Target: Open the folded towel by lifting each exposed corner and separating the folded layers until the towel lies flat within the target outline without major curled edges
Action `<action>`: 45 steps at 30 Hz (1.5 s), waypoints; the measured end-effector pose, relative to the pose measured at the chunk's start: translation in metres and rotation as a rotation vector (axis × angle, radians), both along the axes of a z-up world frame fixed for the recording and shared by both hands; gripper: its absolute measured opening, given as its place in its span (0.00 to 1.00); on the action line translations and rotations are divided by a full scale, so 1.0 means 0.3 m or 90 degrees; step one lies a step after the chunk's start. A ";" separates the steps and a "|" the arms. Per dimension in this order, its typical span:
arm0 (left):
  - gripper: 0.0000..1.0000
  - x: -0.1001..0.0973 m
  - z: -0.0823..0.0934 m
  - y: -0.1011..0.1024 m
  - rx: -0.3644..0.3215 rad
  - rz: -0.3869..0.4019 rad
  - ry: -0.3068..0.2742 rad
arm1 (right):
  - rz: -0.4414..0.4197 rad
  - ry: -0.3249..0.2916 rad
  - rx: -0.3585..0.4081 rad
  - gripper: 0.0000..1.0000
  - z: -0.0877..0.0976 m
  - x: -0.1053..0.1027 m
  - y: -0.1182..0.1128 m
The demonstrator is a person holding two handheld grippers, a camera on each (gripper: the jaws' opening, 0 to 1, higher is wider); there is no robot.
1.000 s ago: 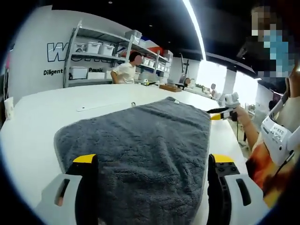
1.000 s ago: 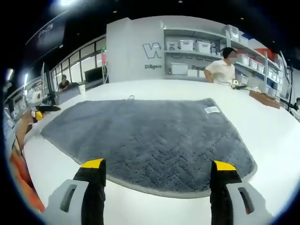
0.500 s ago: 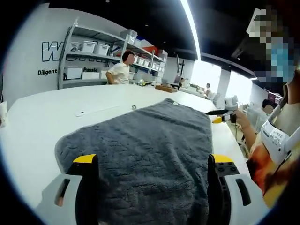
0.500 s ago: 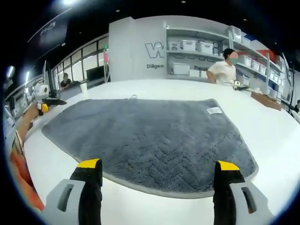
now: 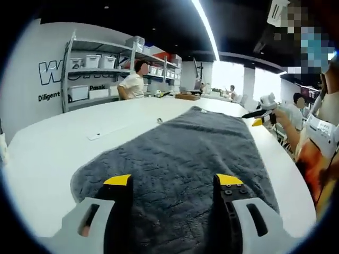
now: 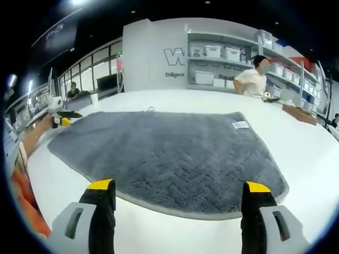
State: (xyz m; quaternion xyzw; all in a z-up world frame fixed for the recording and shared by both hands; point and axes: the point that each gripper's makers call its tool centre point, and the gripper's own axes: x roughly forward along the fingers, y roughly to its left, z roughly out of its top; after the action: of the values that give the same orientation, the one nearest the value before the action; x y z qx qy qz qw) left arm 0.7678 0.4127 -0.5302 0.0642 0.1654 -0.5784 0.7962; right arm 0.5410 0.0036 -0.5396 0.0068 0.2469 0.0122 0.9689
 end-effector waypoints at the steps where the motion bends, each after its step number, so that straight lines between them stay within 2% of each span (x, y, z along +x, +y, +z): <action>1: 0.64 -0.003 -0.003 -0.004 0.001 -0.004 0.002 | 0.000 0.001 0.000 0.99 0.000 0.000 0.001; 4: 0.71 -0.006 -0.029 -0.014 0.028 -0.017 0.004 | 0.005 0.006 -0.003 0.99 -0.004 0.002 0.005; 7: 0.72 0.006 -0.046 -0.013 0.044 -0.020 0.007 | 0.009 0.009 -0.004 0.99 -0.005 0.005 0.010; 12: 0.72 0.004 -0.059 -0.013 0.031 -0.031 0.042 | 0.014 0.010 -0.005 0.99 -0.001 0.011 0.016; 19: 0.72 -0.009 -0.083 -0.010 0.052 -0.050 0.021 | 0.016 0.014 -0.009 0.99 0.004 0.010 0.019; 22: 0.69 -0.011 -0.098 -0.002 0.085 -0.064 -0.014 | 0.009 0.020 -0.010 0.99 0.002 0.009 0.014; 23: 0.69 -0.009 -0.106 -0.002 0.103 -0.066 -0.037 | 0.009 0.021 -0.013 0.99 0.002 0.010 0.012; 27: 0.69 -0.016 -0.106 -0.007 0.102 -0.065 -0.034 | 0.010 0.025 -0.012 0.99 0.001 0.011 0.016; 34: 0.69 -0.017 -0.103 -0.007 0.066 -0.065 -0.044 | 0.017 0.028 -0.016 0.99 0.004 0.016 0.027; 45: 0.68 -0.015 -0.103 0.013 0.077 -0.081 -0.041 | 0.031 0.040 -0.021 0.99 -0.006 0.015 0.045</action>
State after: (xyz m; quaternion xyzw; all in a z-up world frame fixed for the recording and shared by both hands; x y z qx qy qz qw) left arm 0.7632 0.4165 -0.5612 0.1413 0.1703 -0.6141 0.7576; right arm 0.5456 0.0171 -0.5414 -0.0145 0.2772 0.0317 0.9602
